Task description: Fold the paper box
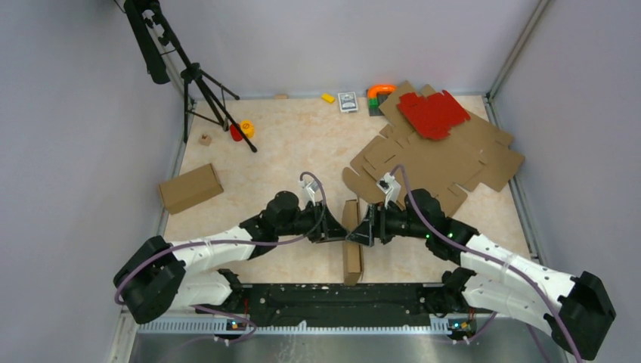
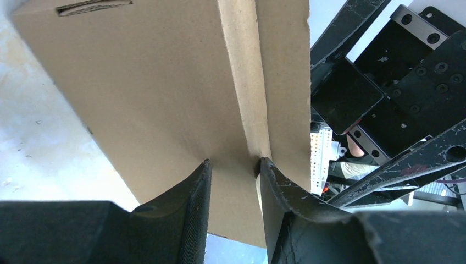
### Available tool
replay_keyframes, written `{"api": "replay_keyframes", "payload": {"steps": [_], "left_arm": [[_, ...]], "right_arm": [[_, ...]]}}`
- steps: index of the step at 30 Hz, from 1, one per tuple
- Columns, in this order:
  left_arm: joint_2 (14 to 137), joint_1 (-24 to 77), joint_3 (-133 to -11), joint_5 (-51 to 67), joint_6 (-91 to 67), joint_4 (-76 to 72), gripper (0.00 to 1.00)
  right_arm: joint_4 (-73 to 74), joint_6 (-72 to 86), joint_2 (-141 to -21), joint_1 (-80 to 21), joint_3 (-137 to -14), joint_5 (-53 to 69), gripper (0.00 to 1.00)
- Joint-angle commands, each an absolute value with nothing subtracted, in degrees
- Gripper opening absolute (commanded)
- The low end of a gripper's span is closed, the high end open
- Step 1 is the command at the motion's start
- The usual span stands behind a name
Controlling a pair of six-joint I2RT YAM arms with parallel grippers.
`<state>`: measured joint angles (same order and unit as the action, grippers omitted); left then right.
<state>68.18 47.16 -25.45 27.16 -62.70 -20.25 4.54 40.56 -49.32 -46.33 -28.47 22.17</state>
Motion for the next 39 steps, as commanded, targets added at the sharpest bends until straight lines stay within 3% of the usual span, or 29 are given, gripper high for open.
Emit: {"api": "replay_keyframes", "payload": {"steps": [1, 14, 21, 39], "left_arm": [[70.1, 48.7, -27.3, 27.8, -62.3, -20.6, 0.38], [70.9, 49.2, -27.0, 25.5, -63.2, -20.9, 0.36], [70.1, 49.2, -25.6, 22.9, -65.4, -23.6, 0.30], [69.8, 52.2, -24.0, 13.3, -73.1, -30.0, 0.32]], "right_arm": [[-1.7, 42.6, -49.0, -46.7, -27.2, 23.9, 0.72], [-0.4, 42.3, -48.7, -46.7, -28.0, 22.8, 0.70], [12.3, 36.5, -53.9, -47.0, -35.5, 20.0, 0.68], [31.1, 31.6, -63.2, -57.2, -48.3, 7.5, 0.68]]}}
